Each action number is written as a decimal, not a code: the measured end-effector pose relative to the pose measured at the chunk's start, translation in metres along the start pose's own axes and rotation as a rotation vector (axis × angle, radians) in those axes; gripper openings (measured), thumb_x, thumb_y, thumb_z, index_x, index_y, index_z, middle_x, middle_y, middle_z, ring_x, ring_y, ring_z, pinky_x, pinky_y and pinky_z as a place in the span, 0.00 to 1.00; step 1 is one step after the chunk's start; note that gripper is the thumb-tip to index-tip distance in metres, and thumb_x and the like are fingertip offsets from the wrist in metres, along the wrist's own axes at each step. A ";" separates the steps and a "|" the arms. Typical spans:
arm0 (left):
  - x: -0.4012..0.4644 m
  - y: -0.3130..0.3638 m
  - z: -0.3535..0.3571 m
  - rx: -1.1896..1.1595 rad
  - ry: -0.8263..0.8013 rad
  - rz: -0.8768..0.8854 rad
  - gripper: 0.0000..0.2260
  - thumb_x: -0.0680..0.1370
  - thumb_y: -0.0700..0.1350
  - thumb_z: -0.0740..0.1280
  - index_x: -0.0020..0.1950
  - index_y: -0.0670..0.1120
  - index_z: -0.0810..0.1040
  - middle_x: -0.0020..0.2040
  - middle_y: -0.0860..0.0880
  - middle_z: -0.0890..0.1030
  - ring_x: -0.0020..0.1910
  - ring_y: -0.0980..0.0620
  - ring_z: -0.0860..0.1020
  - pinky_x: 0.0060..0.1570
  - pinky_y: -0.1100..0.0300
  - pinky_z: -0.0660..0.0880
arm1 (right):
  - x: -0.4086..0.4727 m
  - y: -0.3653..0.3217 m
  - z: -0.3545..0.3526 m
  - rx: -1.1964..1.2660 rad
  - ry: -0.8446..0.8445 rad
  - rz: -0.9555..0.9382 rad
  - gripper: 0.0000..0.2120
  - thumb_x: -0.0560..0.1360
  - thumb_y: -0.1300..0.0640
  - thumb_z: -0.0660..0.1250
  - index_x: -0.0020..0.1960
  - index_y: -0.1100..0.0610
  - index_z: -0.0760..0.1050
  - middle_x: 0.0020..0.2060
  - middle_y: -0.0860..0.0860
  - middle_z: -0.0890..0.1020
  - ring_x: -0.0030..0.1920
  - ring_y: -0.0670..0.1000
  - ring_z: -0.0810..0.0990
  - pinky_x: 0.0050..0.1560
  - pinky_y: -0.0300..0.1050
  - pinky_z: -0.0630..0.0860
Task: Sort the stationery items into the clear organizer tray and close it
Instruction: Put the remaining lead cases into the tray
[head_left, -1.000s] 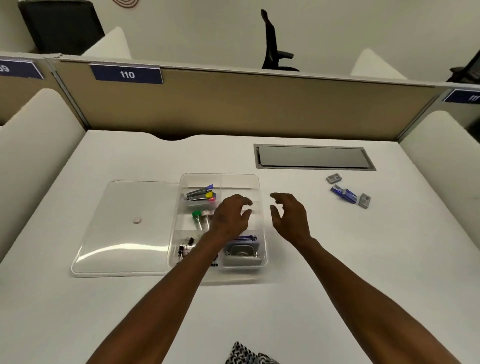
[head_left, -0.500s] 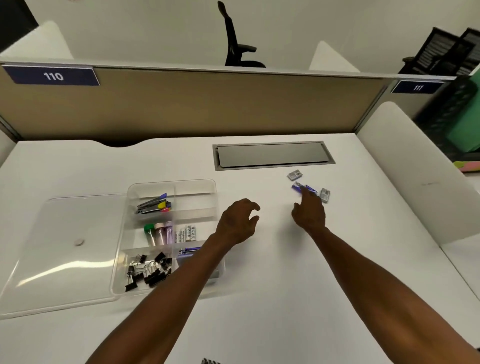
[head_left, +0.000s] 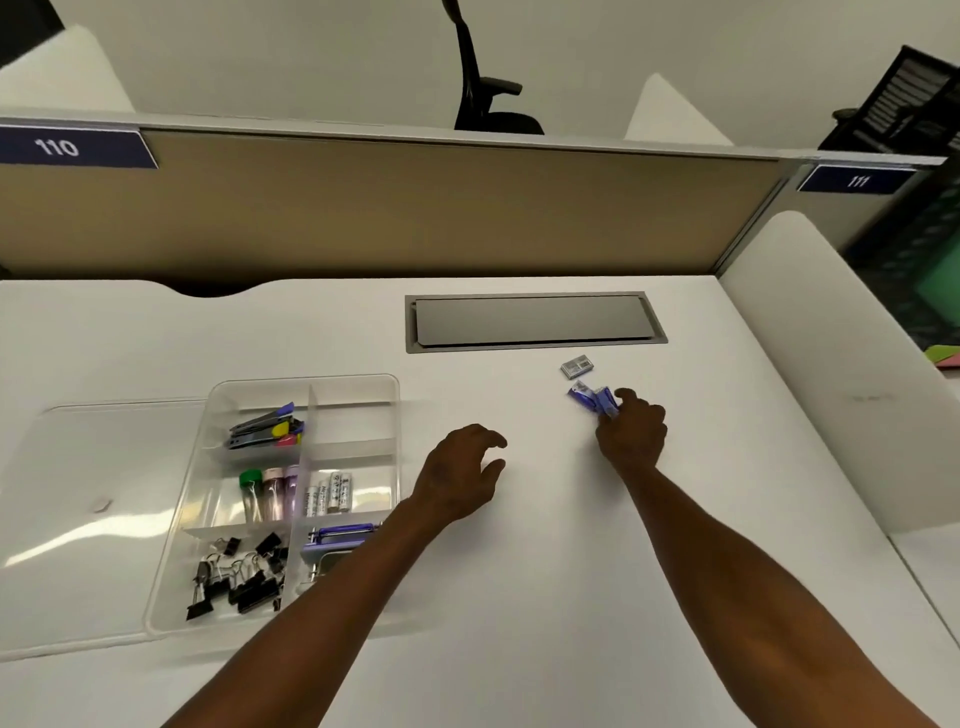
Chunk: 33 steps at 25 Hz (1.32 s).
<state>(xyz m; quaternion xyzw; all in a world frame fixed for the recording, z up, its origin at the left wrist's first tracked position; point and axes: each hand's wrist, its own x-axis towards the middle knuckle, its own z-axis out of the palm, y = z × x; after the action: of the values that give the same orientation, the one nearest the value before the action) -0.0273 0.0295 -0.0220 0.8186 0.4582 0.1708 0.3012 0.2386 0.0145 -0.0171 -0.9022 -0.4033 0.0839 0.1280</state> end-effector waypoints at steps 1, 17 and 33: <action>0.004 0.003 0.002 -0.019 0.004 0.001 0.13 0.77 0.49 0.67 0.62 0.53 0.77 0.58 0.55 0.79 0.60 0.52 0.76 0.60 0.58 0.72 | -0.002 -0.001 0.003 0.109 0.053 0.021 0.19 0.76 0.54 0.67 0.66 0.55 0.73 0.54 0.55 0.83 0.61 0.59 0.74 0.57 0.52 0.74; 0.038 0.016 -0.003 -0.323 0.122 -0.023 0.27 0.68 0.45 0.78 0.65 0.48 0.76 0.59 0.53 0.76 0.48 0.55 0.78 0.42 0.75 0.72 | -0.002 -0.034 0.009 0.531 -0.014 -0.043 0.14 0.74 0.47 0.71 0.56 0.54 0.81 0.50 0.54 0.84 0.52 0.54 0.82 0.52 0.48 0.75; -0.032 -0.052 -0.096 -0.676 0.415 -0.311 0.24 0.70 0.37 0.76 0.63 0.50 0.74 0.58 0.51 0.80 0.44 0.61 0.84 0.46 0.67 0.80 | -0.088 -0.151 0.022 1.267 -0.523 -0.035 0.14 0.77 0.62 0.67 0.59 0.49 0.78 0.47 0.57 0.86 0.46 0.57 0.86 0.41 0.46 0.81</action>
<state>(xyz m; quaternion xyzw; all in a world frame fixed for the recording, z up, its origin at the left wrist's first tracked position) -0.1307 0.0550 0.0168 0.5433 0.5455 0.4251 0.4760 0.0682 0.0496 0.0112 -0.5966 -0.3086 0.5166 0.5310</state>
